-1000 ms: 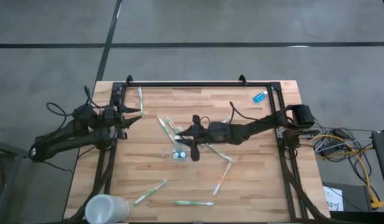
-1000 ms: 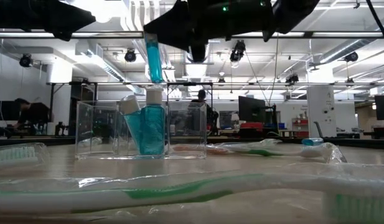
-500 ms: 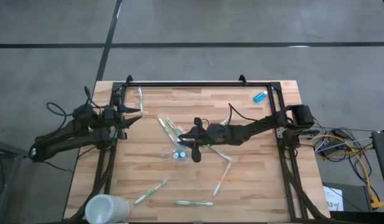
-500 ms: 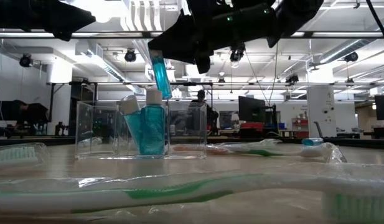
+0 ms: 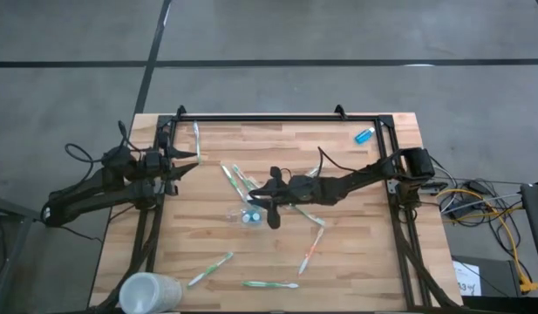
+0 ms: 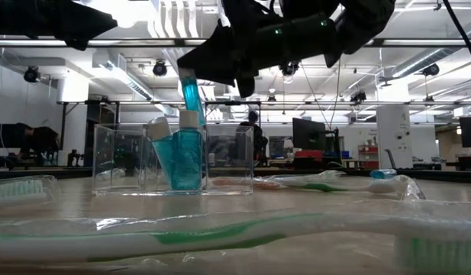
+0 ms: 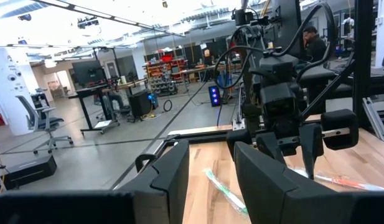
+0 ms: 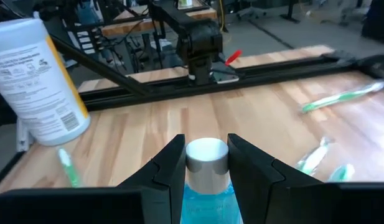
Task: Pick & Place toothbrushing station
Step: Put the blue mouthwash bottle into the transparent organizer
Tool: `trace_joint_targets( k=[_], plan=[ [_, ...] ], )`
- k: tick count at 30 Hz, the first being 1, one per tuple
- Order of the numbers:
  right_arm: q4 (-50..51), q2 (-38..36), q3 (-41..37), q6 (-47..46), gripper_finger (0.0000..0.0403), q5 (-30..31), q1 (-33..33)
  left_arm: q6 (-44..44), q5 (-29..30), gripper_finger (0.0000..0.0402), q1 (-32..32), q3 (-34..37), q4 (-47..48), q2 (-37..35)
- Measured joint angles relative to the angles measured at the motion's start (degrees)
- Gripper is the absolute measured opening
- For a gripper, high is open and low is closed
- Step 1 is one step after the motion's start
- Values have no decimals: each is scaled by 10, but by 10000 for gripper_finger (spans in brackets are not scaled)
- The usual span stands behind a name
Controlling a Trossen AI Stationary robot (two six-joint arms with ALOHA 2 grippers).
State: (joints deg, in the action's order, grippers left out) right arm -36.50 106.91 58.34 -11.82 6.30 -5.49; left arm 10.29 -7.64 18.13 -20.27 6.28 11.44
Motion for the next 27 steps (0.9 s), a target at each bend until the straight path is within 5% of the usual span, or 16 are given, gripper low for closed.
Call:
trace_joint_targets(
  k=[27],
  plan=[
    [10,1,0,15,98,-30,0,0,0,133,0,0,0,0]
  ],
)
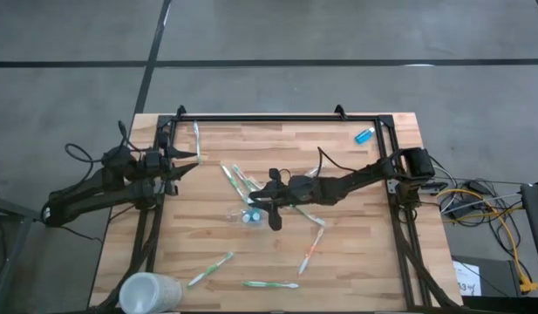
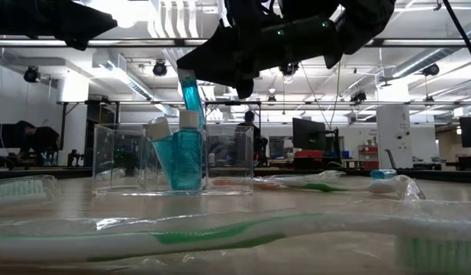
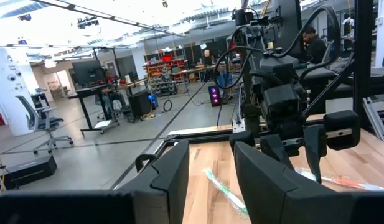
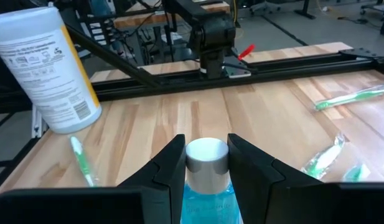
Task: Pick & Place toothbrushing station
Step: Put the blue mouthwash bottle into the transparent organizer
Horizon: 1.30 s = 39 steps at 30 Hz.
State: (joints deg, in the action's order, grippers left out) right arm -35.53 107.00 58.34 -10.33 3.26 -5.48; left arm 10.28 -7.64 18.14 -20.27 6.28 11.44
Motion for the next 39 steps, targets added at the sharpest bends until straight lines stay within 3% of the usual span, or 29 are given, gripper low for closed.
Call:
trace_joint_targets(
  k=[39],
  plan=[
    [7,0,4,2,108,-18,0,0,0,133,0,0,0,0]
  ],
)
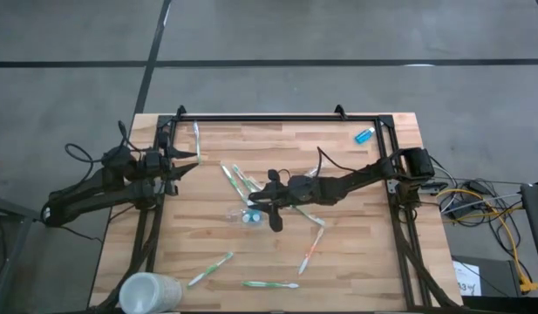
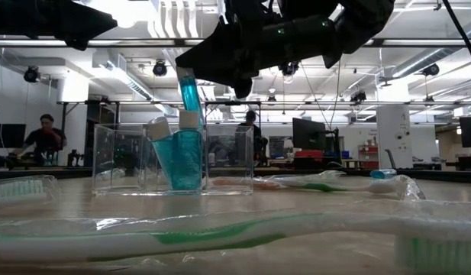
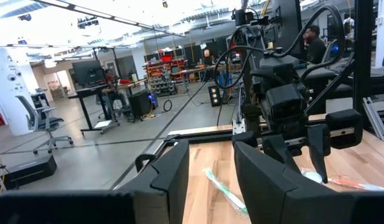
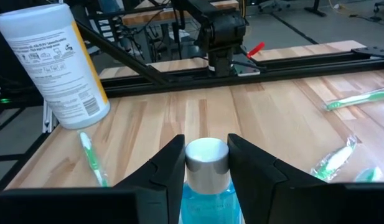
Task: Pick & Place toothbrushing station
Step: Put the blue mouthwash bottle into the transparent organizer
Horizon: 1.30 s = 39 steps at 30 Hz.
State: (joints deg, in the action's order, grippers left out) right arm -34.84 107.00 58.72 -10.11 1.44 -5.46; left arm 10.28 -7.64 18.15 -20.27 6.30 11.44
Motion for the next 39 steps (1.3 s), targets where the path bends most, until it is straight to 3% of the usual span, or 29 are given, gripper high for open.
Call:
trace_joint_targets(
  k=[11,18,31,39],
  plan=[
    [-9,-2,0,11,100,1,1,0,0,133,0,0,0,0],
    [-9,-8,0,7,100,33,1,0,0,133,0,0,0,0],
    [132,-53,0,-33,100,50,1,0,0,133,0,0,0,0],
    [160,-50,-6,-67,100,45,1,0,0,133,0,0,0,0]
  ],
)
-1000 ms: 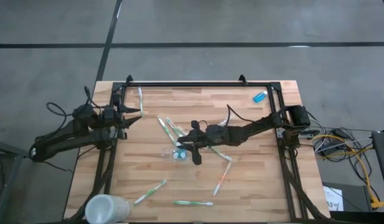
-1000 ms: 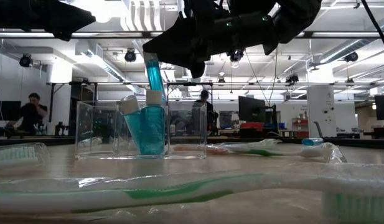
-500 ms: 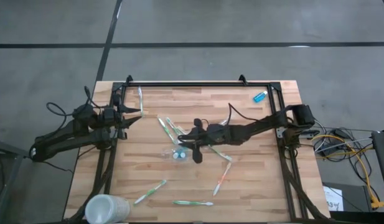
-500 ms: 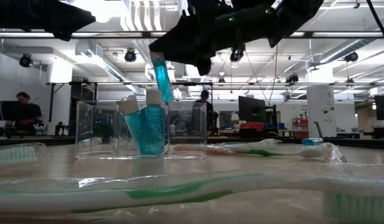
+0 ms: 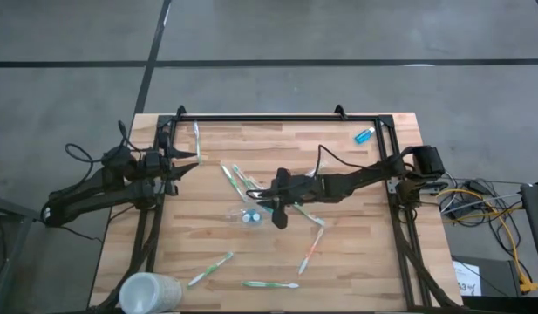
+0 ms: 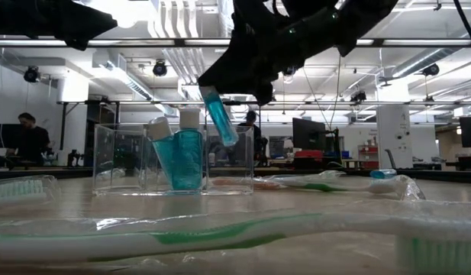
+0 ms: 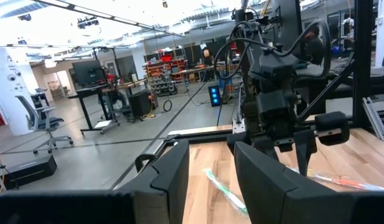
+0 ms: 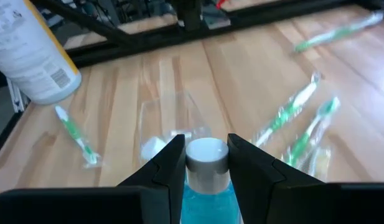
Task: Pick & Place toothbrushing station
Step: Put the blue mouthwash bottle into the transparent organizer
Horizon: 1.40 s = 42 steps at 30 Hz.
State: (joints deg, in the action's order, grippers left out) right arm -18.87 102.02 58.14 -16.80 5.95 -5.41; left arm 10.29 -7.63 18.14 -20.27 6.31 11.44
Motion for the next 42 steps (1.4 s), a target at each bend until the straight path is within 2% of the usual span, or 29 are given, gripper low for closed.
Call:
trace_joint_targets(
  k=[10,28,42],
  plan=[
    [68,0,-1,-56,100,-17,0,0,0,133,0,0,0,0],
    [202,-63,-5,-60,100,-19,-6,0,0,133,0,0,0,0],
    [216,-74,-11,-84,100,-14,-7,0,0,133,0,0,0,0]
  ],
)
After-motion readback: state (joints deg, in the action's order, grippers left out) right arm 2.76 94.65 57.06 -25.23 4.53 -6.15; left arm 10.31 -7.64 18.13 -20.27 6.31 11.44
